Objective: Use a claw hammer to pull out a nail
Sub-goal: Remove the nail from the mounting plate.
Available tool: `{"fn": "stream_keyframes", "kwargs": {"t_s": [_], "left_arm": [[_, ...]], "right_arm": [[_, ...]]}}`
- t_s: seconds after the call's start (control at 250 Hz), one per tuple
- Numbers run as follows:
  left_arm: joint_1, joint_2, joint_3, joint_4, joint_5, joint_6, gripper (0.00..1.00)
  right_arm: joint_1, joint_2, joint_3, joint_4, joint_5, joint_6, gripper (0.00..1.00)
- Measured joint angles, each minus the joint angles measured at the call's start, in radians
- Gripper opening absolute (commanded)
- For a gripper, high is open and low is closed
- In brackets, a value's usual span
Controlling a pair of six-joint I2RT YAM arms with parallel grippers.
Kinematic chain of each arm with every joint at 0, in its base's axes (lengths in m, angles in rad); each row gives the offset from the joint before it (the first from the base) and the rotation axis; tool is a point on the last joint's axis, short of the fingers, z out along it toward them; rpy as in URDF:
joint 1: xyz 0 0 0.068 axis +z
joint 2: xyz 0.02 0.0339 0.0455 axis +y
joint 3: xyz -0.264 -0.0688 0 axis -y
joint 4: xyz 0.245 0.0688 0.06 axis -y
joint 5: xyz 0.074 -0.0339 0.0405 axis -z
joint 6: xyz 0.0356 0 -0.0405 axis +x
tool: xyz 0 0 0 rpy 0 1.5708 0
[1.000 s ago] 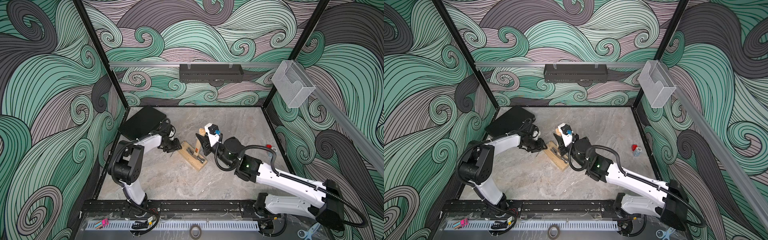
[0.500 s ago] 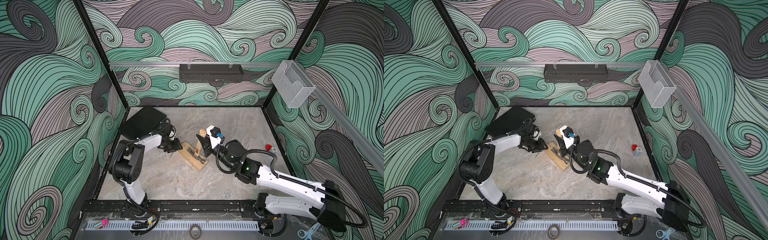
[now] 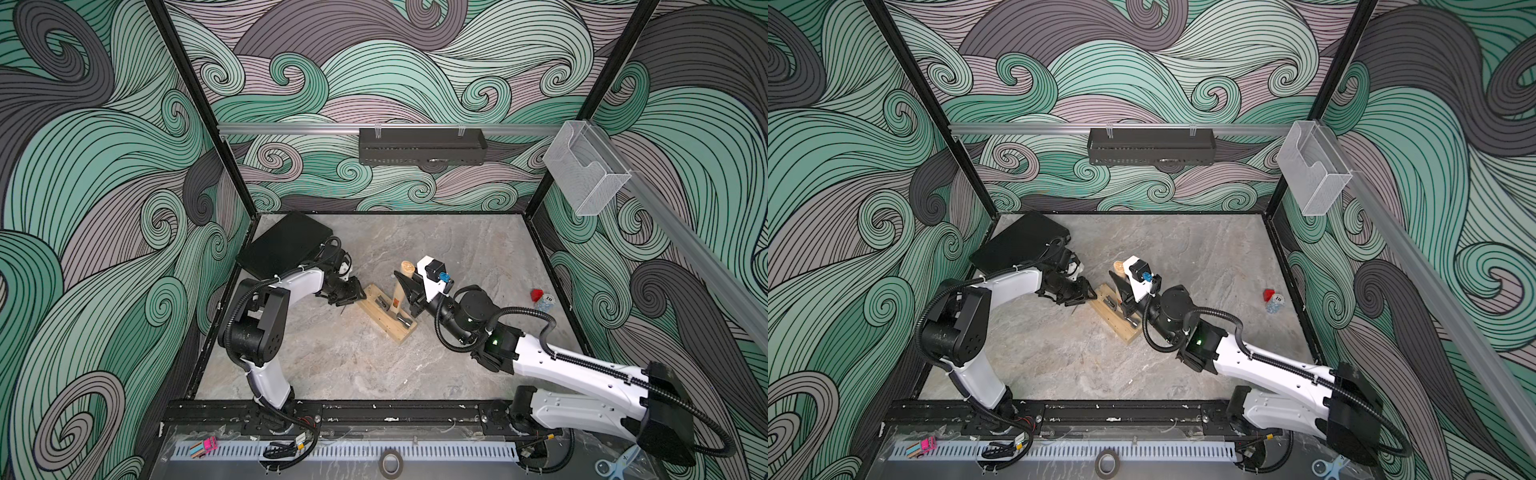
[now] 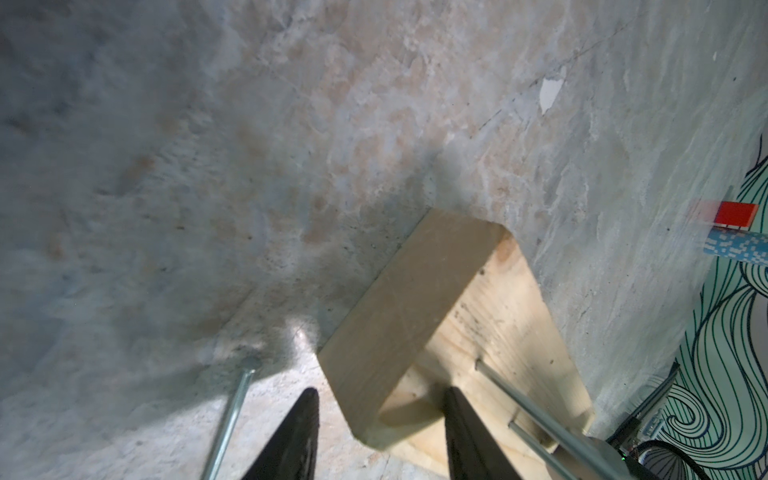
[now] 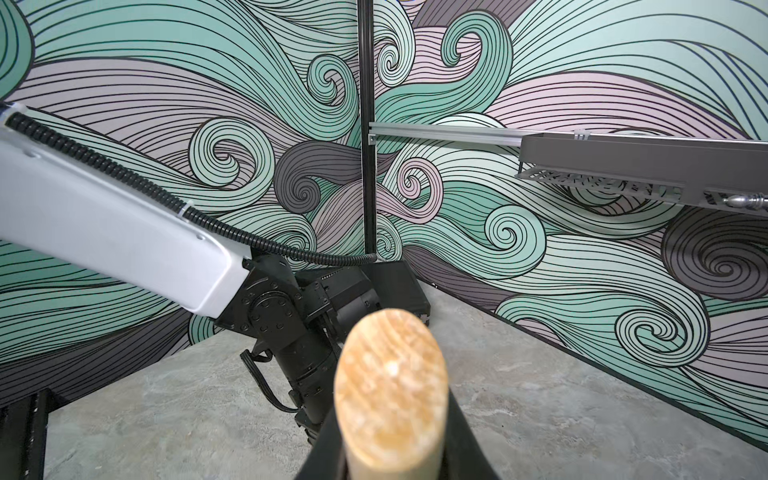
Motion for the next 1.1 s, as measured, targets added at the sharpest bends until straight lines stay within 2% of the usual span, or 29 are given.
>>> {"fn": "stream_keyframes", "kwargs": {"t_s": [1.099], "left_arm": [[0.001,0.008,0.004,-0.003,0.016,0.001,0.46]], "right_arm": [[0.015,-0.050,-0.103,0.136,-0.007,-0.029,0.00]]}}
